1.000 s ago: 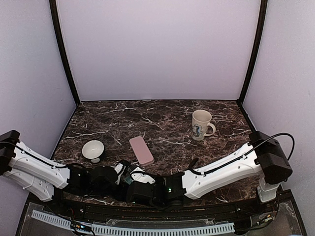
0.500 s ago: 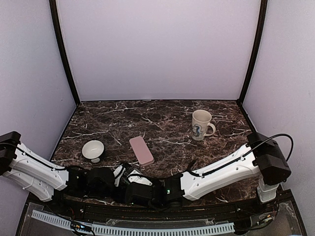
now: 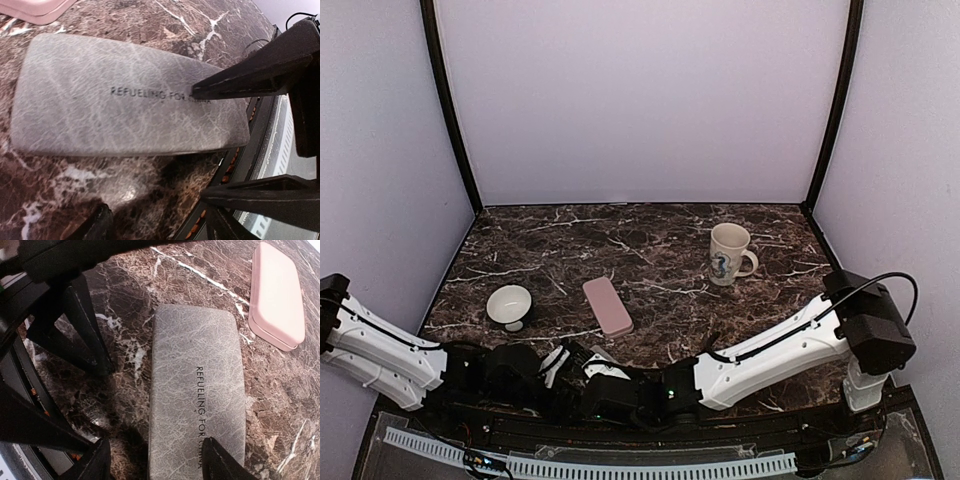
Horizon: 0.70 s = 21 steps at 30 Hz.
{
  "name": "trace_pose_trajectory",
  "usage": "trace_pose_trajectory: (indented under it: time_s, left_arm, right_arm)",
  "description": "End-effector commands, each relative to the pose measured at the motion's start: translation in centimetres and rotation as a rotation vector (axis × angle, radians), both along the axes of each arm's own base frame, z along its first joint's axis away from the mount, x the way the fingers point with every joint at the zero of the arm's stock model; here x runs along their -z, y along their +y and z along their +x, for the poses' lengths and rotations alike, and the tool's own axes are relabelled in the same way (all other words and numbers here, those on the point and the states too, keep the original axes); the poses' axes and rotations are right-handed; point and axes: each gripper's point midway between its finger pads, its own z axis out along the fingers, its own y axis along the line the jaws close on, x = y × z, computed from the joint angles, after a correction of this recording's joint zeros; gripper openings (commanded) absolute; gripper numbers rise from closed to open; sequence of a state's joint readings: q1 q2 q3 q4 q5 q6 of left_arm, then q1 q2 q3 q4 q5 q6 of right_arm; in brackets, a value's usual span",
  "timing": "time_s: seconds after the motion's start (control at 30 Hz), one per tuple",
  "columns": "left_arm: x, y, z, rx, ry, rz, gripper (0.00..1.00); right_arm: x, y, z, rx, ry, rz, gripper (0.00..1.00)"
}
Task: Organize the sunglasses
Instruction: Close the case with sunglasses at the center of the board.
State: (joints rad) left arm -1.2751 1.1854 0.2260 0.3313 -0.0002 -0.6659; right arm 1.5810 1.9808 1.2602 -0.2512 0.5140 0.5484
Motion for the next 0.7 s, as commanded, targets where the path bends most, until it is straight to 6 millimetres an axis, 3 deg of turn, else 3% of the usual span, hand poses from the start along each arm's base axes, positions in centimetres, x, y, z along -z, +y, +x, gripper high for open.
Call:
trace_pose_trajectory:
  time_s: [0.0,0.1,0.27,0.4,0.53,0.67]
  left_arm:
    - [1.0,2.5,0.3,-0.05,0.0,0.1,0.66]
    - [-0.4,3.1,1.6,-0.108,-0.057,0.126,0.7]
    - [-2.9,4.3,4.2,-0.235,-0.137,0.161,0.8]
    - [-4.0,5.2,6.1,-0.302,-0.126,0.148,0.83]
    - [-5.5,6.0,7.9,-0.352,-0.146,0.131,0.84]
    - [-7.0,6.4,8.9,-0.372,-0.178,0.127,0.85]
  right_arm:
    - [1.6,-2.5,-2.2,-0.02,0.125,-0.051,0.67]
    - [-0.5,-3.0,-1.4,0.017,0.132,0.005,0.72]
    - [0.6,-5.9,-0.3,0.058,0.22,-0.022,0.82]
    - [1.9,-6.7,-0.4,0.047,0.256,-0.072,0.93]
    - [3.3,-6.6,-0.4,0.033,0.269,-0.121,0.94]
    - [4.0,-7.7,1.6,0.097,0.251,-0.161,0.94]
